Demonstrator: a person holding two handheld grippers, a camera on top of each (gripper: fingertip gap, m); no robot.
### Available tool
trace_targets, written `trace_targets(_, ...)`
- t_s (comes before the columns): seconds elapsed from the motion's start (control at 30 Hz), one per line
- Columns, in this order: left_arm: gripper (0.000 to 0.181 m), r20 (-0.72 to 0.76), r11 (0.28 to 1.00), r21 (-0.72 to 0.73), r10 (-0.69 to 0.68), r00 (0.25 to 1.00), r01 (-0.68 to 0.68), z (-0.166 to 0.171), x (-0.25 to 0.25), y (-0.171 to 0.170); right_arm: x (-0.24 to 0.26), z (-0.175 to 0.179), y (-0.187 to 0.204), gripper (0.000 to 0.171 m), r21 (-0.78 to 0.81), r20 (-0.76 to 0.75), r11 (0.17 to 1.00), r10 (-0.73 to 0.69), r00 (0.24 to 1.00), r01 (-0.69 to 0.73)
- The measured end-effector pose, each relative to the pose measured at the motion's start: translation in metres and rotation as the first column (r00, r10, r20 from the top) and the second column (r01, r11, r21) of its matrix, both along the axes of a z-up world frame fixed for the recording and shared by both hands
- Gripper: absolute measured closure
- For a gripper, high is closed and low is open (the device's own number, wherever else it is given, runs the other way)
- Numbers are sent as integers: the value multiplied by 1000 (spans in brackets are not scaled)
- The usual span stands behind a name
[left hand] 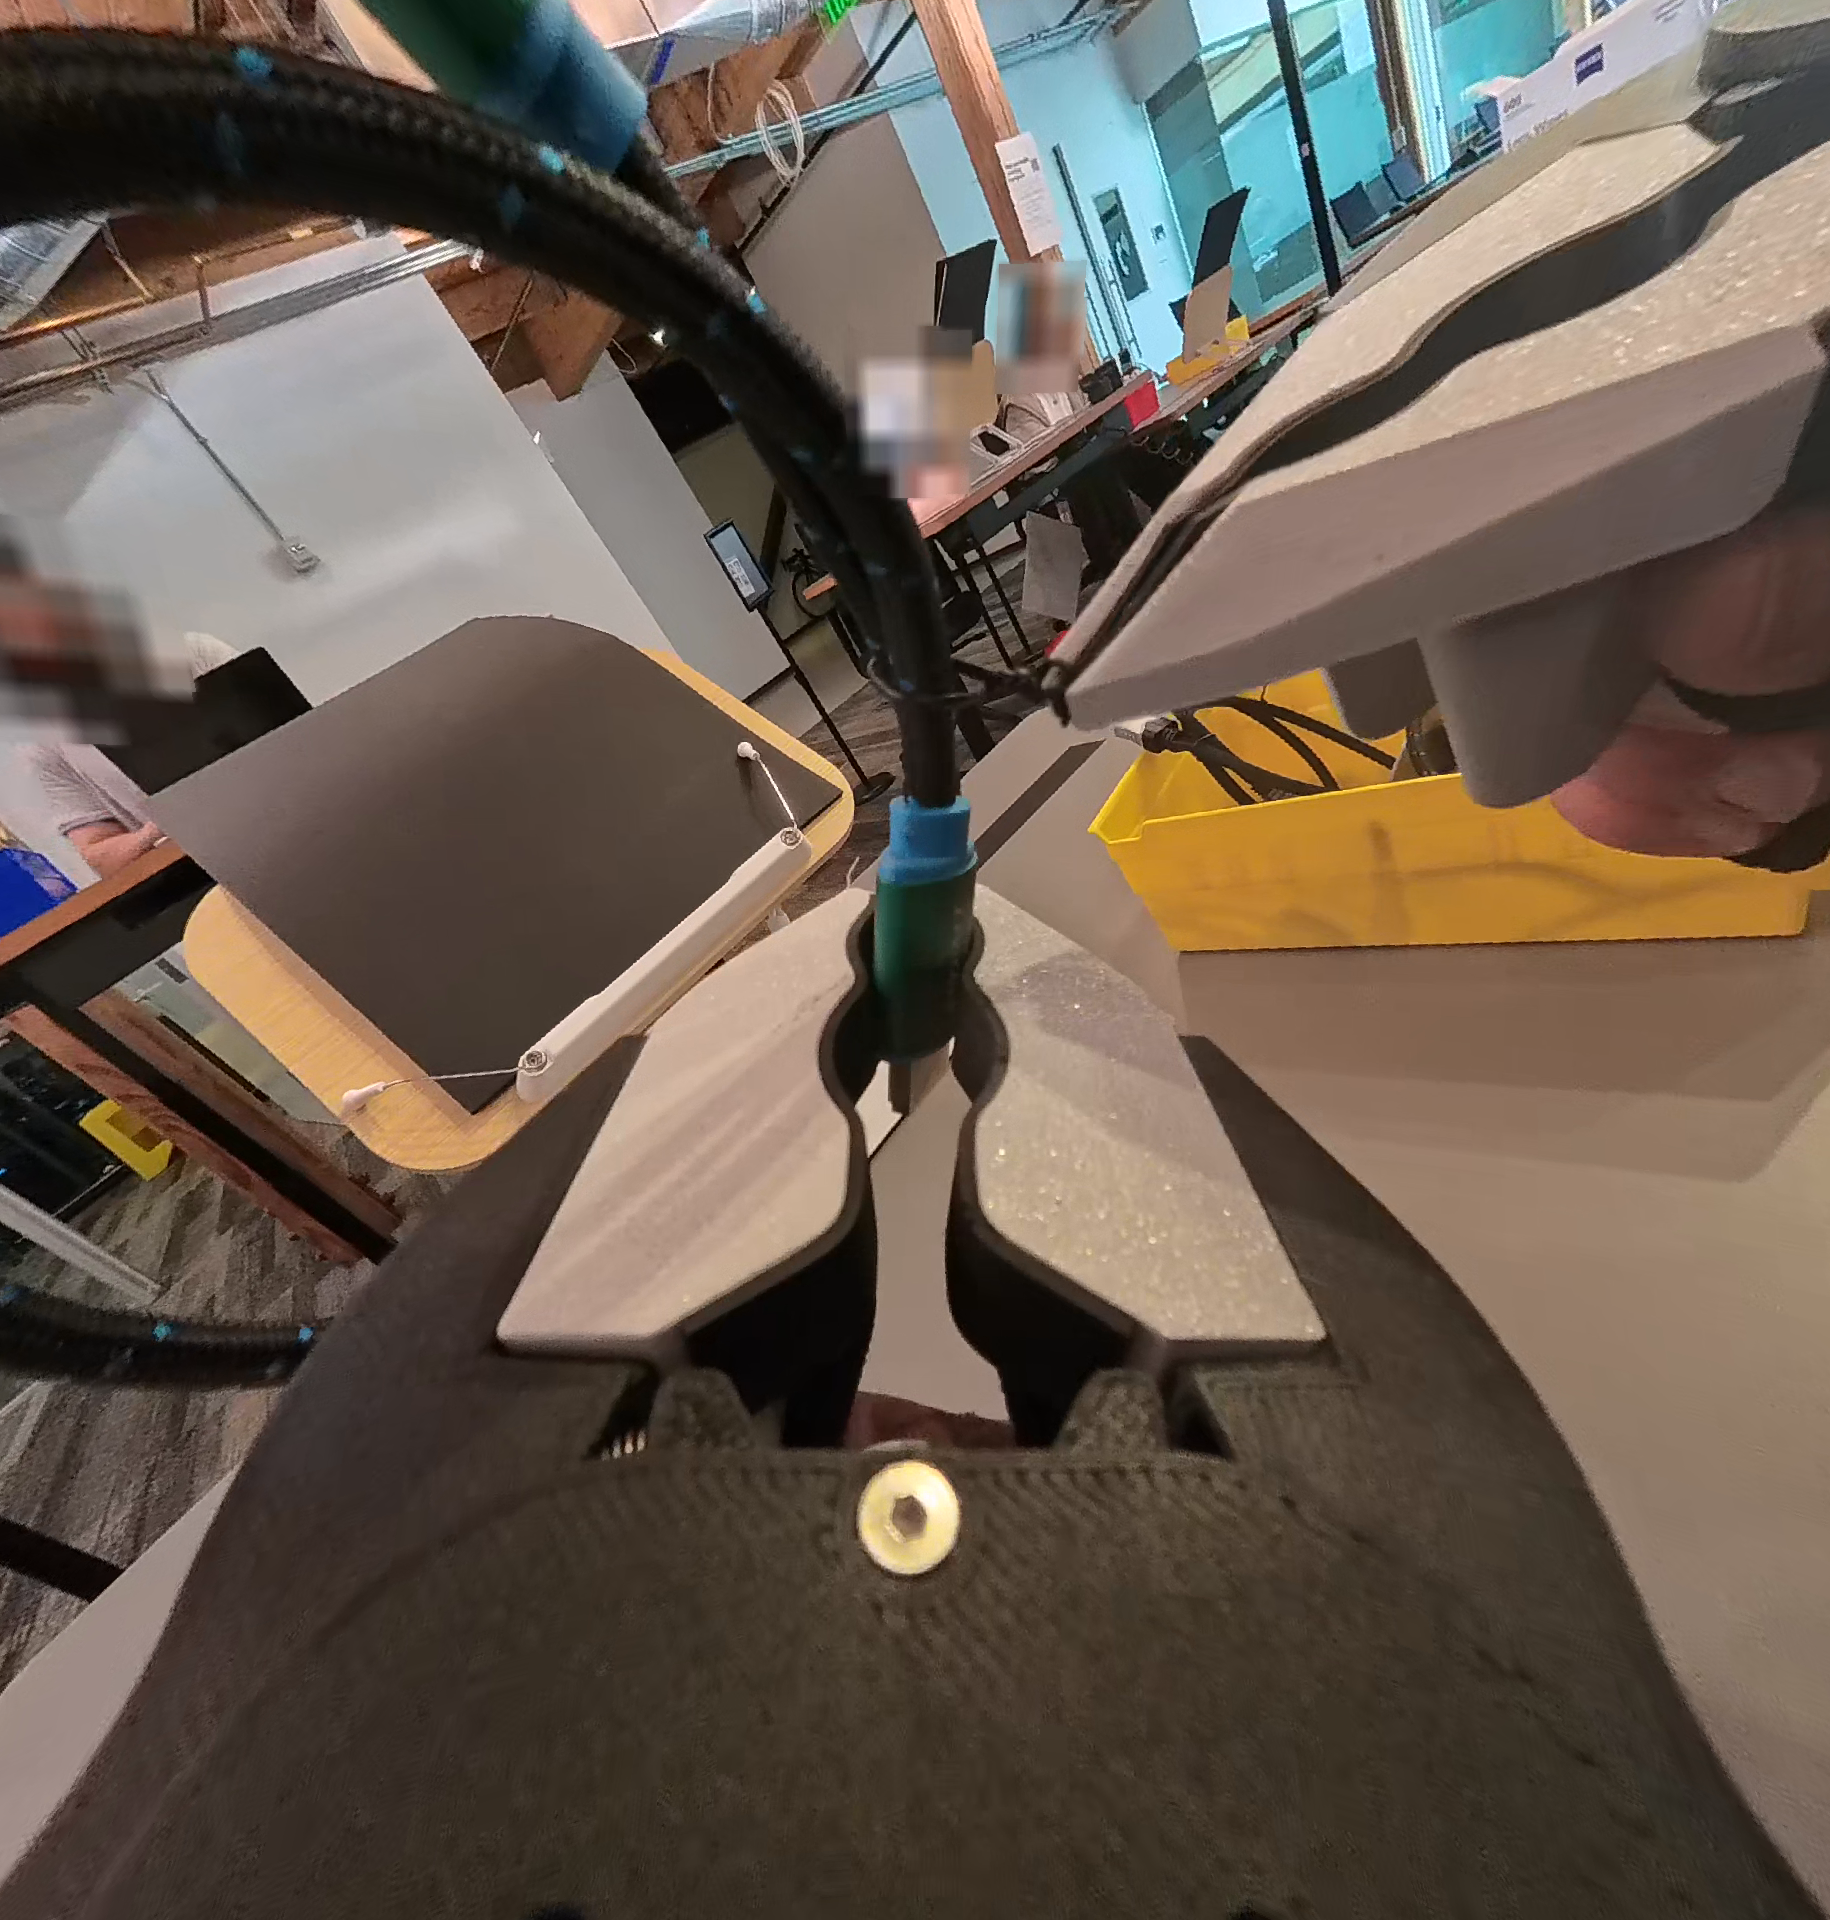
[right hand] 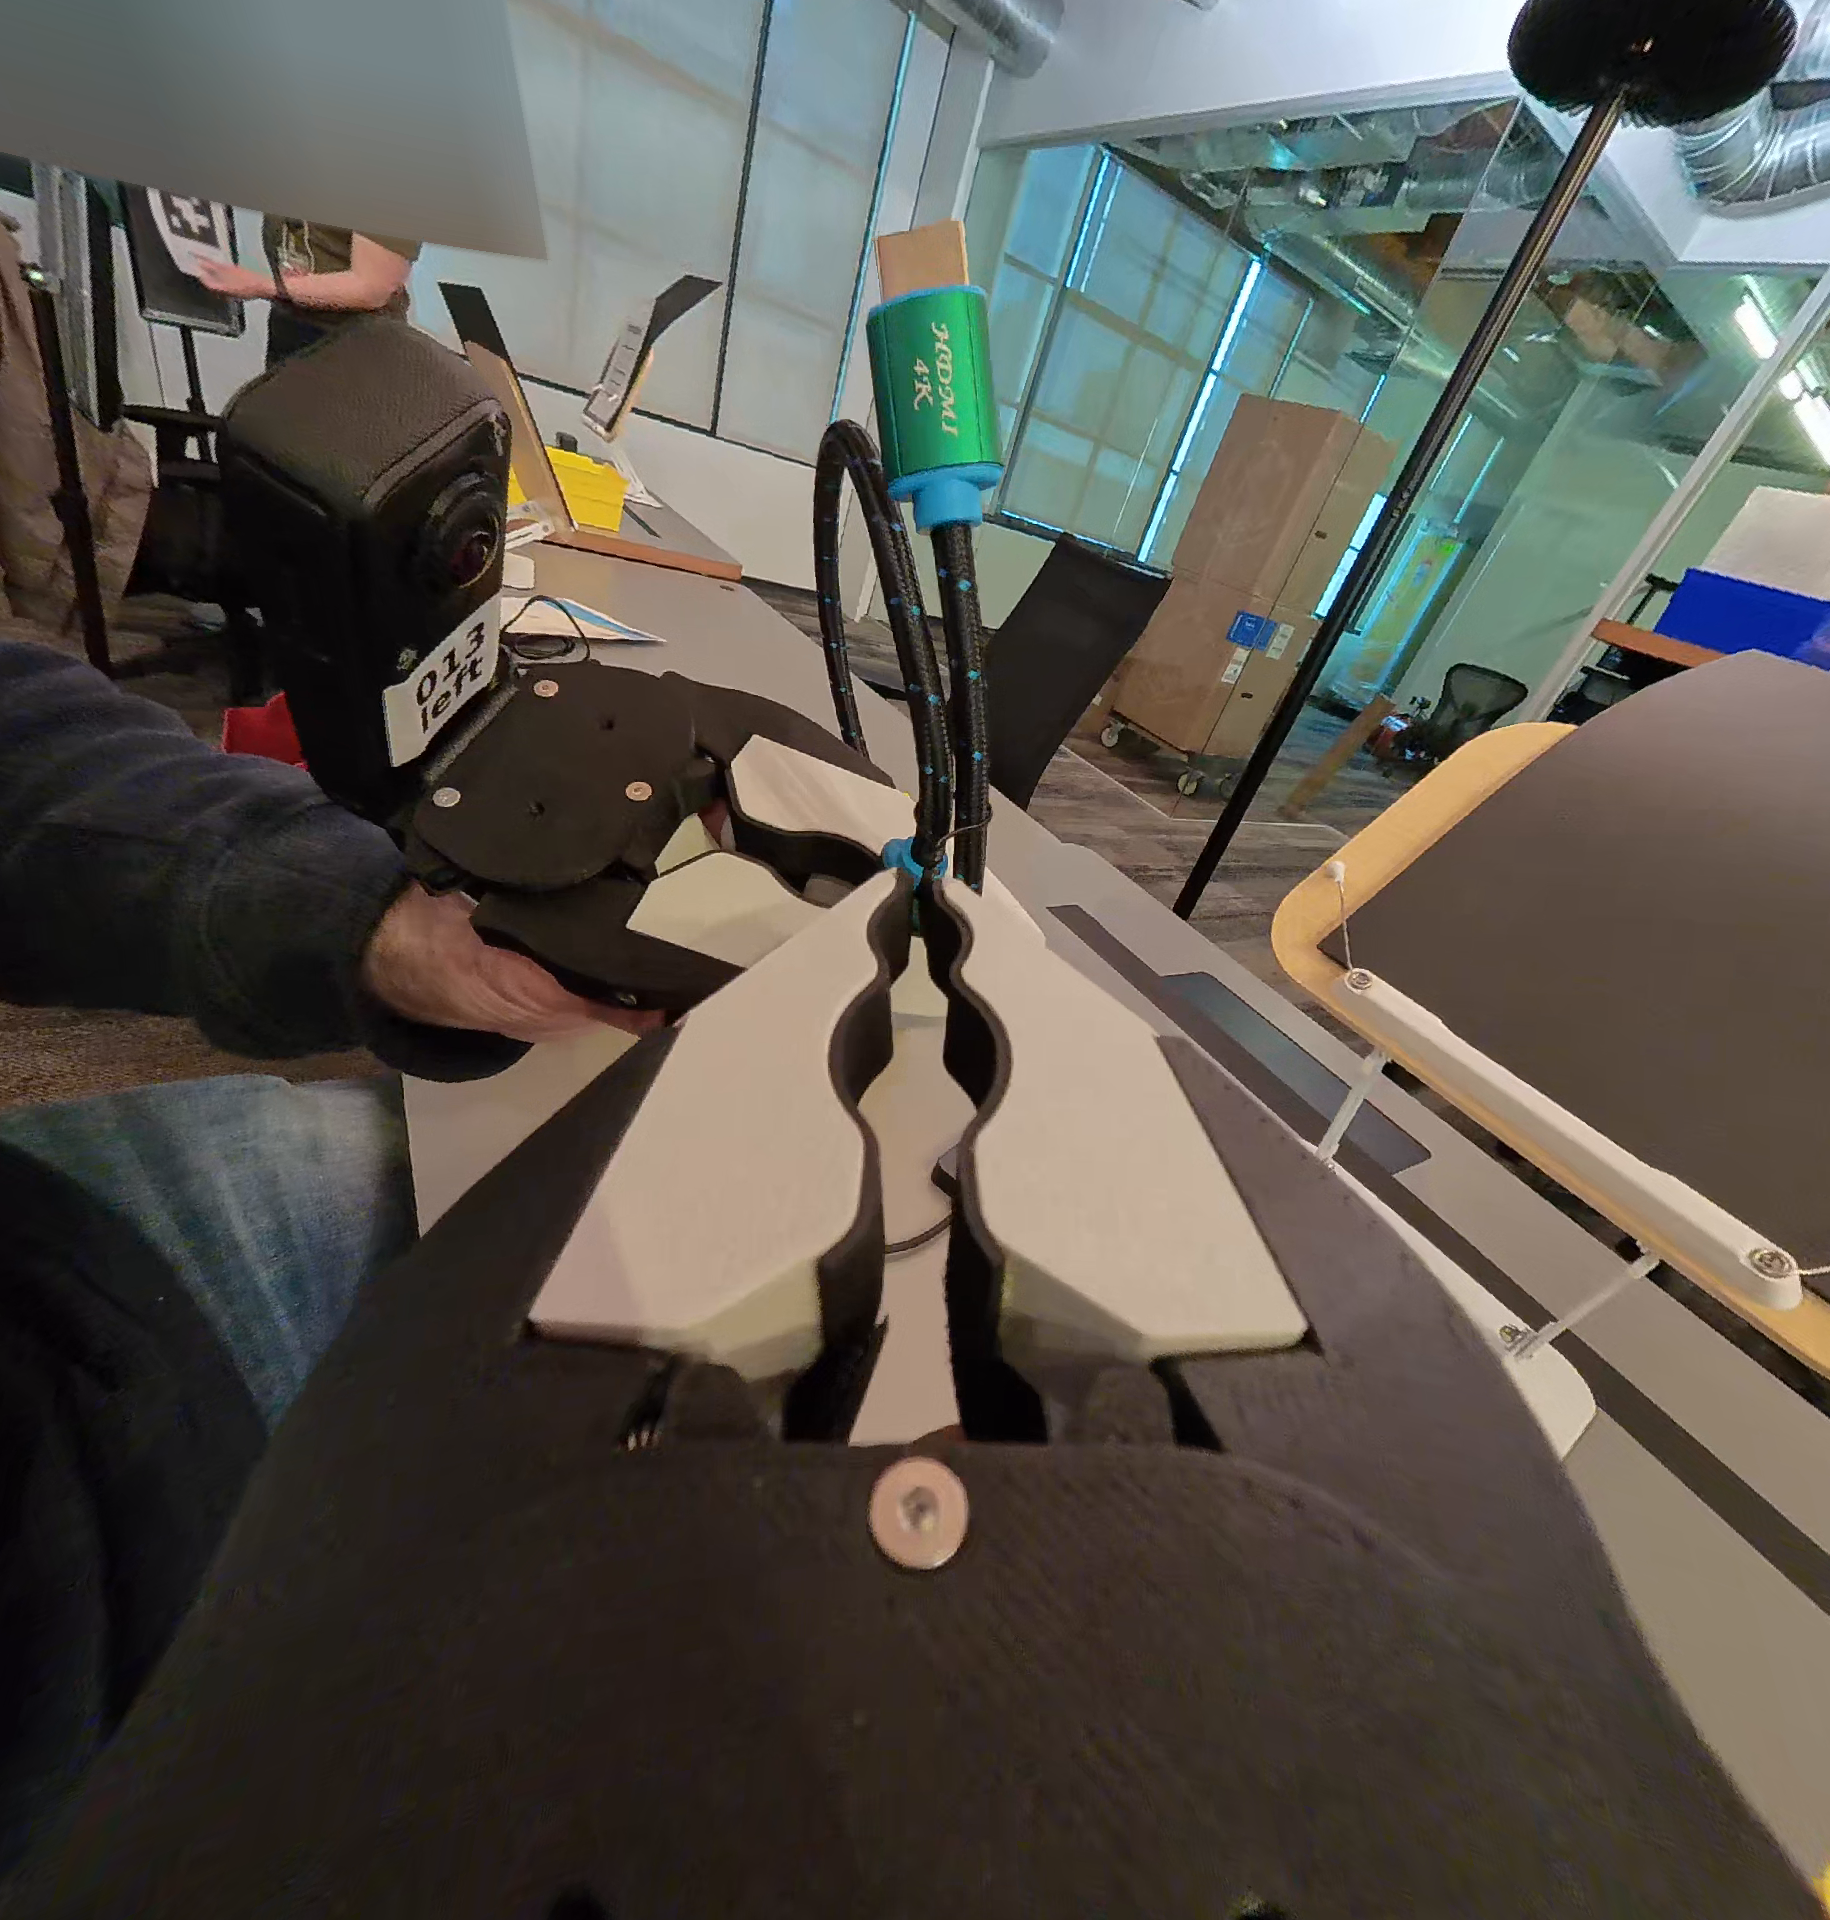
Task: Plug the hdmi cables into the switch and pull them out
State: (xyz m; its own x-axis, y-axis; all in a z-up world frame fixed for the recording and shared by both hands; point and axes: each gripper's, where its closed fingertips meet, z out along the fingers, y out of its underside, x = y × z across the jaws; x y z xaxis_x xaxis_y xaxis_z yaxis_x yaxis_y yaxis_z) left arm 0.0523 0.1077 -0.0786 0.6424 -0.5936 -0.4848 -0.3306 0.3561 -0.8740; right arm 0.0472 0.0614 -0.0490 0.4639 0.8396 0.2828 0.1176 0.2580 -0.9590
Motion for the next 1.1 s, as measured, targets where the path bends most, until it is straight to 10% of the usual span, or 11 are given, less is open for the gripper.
trace_targets(0.3, 172, -15, 998, 62, 15, 1000, -14, 3, -2, 1, 2, 5, -2, 171, -235, -221, 955, 127, 967, -179)
trace_targets(0.7, 172, -50, 955, 295, 54, 997, -37, 11, -7, -5, -1, -3, -8, 171, -462, -835, 453, 69, 546, -763)
trace_targets(0.8, 172, -59, 962, 272, 54, 997, -36, 7, -5, -3, -4, -11, -10, 171, -470, -781, 555, 102, 616, -687)
trace_targets(0.97, 172, -54, 977, 207, 62, 997, -50, 5, -4, 0, 5, -5, -2, 154, -270, -315, 954, 41, 948, -131)
trace_targets(1.1, 172, -61, 984, 167, 72, 996, -60, 3, -2, 1, -3, 0, -6, 153, 81, 9, 988, -132, 991, 131)
